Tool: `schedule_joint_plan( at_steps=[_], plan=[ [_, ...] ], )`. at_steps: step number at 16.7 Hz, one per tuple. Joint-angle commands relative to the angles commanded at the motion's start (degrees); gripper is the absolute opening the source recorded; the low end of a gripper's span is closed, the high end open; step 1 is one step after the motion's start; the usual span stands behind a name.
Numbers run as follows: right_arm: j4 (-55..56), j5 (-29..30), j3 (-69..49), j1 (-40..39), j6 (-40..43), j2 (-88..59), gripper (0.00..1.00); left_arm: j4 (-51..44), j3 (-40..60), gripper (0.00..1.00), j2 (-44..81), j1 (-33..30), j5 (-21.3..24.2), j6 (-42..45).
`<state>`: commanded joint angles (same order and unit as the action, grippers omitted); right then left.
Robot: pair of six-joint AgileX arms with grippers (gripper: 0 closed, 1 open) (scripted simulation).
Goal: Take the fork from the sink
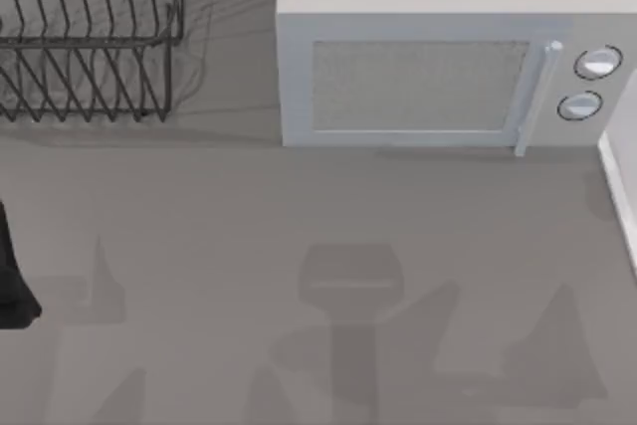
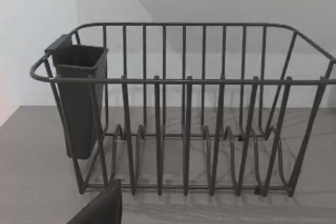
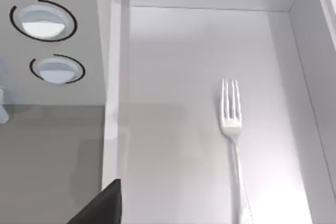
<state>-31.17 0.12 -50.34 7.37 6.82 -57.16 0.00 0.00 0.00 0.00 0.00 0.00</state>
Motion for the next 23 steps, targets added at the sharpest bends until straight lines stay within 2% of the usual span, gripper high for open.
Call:
schedule_joint_plan(
  at_steps=[7, 12, 16, 23],
  plan=[
    [-22.2, 0.1, -37.5, 5.3, 4.9, -45.3, 1.00, 0.0, 0.0, 1.00, 0.0, 0.0, 0.0, 0.0],
    [-33.7, 0.1, -56.6, 8.0, 7.4, -68.7, 1.00, 0.0, 0.0, 1.00, 0.0, 0.0, 0.0, 0.0],
    [-38.2, 0.1, -63.9, 9.0, 8.4, -77.2, 1.00, 0.0, 0.0, 1.00, 0.0, 0.0, 0.0, 0.0],
    [-38.3, 0.2, -64.2, 8.8, 8.4, -77.9, 1.00, 0.0, 0.0, 1.00, 0.0, 0.0, 0.0, 0.0]
  ],
)
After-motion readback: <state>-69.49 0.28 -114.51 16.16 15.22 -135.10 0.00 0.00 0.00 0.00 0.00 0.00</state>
